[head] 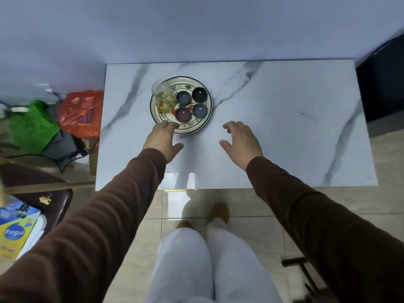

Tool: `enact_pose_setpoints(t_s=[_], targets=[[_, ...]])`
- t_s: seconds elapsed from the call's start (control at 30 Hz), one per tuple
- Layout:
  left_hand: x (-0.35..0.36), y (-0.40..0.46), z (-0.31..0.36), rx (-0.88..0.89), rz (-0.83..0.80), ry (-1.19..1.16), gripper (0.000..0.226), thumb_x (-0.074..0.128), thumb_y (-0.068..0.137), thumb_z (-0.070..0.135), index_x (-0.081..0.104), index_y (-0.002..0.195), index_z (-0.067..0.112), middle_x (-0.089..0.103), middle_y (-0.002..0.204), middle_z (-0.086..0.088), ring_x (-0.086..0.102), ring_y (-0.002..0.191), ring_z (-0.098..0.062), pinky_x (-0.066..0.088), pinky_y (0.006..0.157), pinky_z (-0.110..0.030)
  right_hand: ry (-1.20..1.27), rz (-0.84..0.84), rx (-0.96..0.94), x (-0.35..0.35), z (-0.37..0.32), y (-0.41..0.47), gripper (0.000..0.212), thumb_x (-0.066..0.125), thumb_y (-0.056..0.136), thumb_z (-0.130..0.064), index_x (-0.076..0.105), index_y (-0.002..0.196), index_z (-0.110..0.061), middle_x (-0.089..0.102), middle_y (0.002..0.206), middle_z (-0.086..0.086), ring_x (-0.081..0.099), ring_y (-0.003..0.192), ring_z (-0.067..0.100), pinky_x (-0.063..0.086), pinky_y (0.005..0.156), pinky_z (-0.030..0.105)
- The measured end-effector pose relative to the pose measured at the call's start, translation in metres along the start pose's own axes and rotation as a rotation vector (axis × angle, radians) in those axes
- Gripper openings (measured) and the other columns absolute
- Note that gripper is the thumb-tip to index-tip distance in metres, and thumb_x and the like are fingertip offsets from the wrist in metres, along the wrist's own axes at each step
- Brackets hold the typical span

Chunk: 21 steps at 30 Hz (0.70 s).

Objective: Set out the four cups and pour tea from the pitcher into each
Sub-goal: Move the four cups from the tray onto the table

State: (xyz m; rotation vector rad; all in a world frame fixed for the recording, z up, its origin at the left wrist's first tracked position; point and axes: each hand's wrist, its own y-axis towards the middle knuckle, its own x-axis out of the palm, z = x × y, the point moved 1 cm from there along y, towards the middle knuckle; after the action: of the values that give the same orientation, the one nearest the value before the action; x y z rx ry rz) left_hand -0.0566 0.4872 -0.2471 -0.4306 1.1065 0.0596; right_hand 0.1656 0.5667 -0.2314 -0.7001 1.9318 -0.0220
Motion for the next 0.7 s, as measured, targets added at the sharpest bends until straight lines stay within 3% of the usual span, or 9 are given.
enact_pose_setpoints(t_s=[0.43, 0.7], targets=[[0.052, 0.141, -0.035, -0.038, -0.032, -0.008, 0.078, 0.077, 0.071, 0.033, 0.041, 0.138, 0.011, 0.046, 0.137, -0.015, 0.04, 0.125, -0.036, 0.035, 0.106, -0.042, 0.019, 0.006, -0.03, 0.067, 0.021, 0.151, 0.062, 0.07, 0.087, -0.036, 0.045, 0.138, -0.012, 0.049, 0.134, 0.01, 0.045, 0.123, 0.027, 0.04, 0.102, 0.036], [0.098, 0.176, -0.064, -0.068, -0.031, 0.055, 0.082, 0.08, 0.065, 0.039, 0.043, 0.133, 0.01, 0.05, 0.129, -0.016, 0.045, 0.115, -0.037, 0.038, 0.099, -0.043, -0.036, 0.019, -0.11, 0.124, 0.031, 0.206, 0.07, 0.077, 0.077, -0.042, 0.046, 0.134, -0.014, 0.05, 0.132, 0.007, 0.044, 0.121, 0.026, 0.042, 0.1, 0.035]])
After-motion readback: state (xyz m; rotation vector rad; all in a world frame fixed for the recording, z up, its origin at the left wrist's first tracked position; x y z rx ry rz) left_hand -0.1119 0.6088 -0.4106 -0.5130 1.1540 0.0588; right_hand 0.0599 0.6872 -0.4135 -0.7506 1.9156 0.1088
